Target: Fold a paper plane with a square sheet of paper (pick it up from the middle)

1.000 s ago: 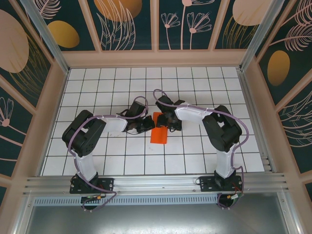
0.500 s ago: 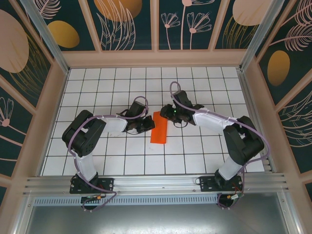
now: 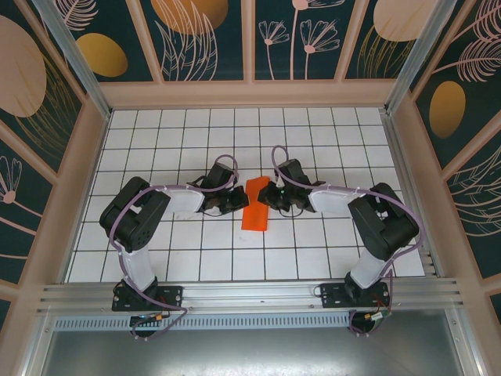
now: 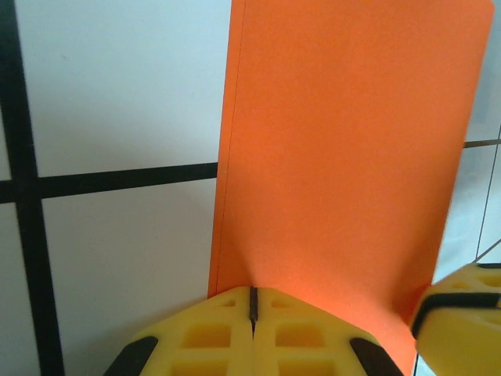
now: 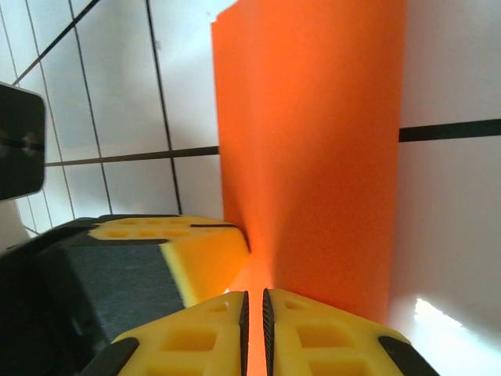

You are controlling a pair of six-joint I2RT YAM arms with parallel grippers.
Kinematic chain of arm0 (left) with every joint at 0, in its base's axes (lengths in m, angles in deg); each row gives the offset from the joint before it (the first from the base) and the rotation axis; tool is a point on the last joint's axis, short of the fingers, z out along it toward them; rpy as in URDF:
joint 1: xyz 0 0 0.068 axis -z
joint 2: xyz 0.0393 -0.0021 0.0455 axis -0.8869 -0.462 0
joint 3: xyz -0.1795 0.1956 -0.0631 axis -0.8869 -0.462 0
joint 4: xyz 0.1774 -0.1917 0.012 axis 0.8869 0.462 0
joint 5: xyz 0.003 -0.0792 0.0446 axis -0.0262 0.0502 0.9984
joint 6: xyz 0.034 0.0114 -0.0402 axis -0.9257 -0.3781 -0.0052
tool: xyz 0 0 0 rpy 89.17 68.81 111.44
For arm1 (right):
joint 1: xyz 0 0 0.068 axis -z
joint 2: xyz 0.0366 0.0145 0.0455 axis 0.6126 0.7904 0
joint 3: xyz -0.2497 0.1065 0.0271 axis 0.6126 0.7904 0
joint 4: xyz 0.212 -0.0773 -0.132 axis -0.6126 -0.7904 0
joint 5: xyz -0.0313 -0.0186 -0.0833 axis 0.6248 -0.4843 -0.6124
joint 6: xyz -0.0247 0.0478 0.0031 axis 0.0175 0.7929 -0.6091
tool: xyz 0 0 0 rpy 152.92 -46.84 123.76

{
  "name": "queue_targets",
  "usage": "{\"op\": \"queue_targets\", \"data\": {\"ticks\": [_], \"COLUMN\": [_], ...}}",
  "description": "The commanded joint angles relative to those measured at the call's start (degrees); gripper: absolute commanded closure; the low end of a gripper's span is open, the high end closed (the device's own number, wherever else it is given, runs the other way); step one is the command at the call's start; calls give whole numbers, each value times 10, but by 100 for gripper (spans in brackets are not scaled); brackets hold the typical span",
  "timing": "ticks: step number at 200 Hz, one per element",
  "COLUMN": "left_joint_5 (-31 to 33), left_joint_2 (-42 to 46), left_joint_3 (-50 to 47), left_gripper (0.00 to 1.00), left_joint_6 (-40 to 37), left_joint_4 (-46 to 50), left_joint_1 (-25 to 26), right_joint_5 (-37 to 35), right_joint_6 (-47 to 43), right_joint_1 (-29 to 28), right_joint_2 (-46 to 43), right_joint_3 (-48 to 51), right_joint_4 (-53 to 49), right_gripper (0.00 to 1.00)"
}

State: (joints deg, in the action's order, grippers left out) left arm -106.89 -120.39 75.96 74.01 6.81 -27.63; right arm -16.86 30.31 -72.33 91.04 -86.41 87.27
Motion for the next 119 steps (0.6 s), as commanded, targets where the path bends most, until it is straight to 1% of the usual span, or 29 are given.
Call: {"op": "queue_targets", "data": {"ticks": [1, 12, 36, 57, 95, 119], "left_joint_5": [32, 32, 32, 34, 35, 35], "left_joint_2": [-23, -23, -22, -22, -22, -22], "left_joint_3": [-20, -21, -22, -24, -25, -25], "left_gripper": [100, 100, 100, 100, 100, 100], "left_joint_6": [-11, -12, -12, -11, -12, -13], "left_joint_4": [36, 36, 37, 37, 38, 39], "left_joint_1": [3, 3, 3, 4, 3, 4], "right_joint_5": [19, 31, 26, 42, 33, 35], "right_joint_6": [-9, -26, -45, -48, -53, -52], "right_joint_1": [10, 14, 20, 29, 29, 29], "right_joint_2": [10, 14, 19, 19, 17, 9], "right_joint_3": [19, 24, 40, 70, 118, 124], "right_joint_4": [32, 33, 29, 58, 88, 88], "right_gripper": [82, 82, 82, 81, 81, 81]}}
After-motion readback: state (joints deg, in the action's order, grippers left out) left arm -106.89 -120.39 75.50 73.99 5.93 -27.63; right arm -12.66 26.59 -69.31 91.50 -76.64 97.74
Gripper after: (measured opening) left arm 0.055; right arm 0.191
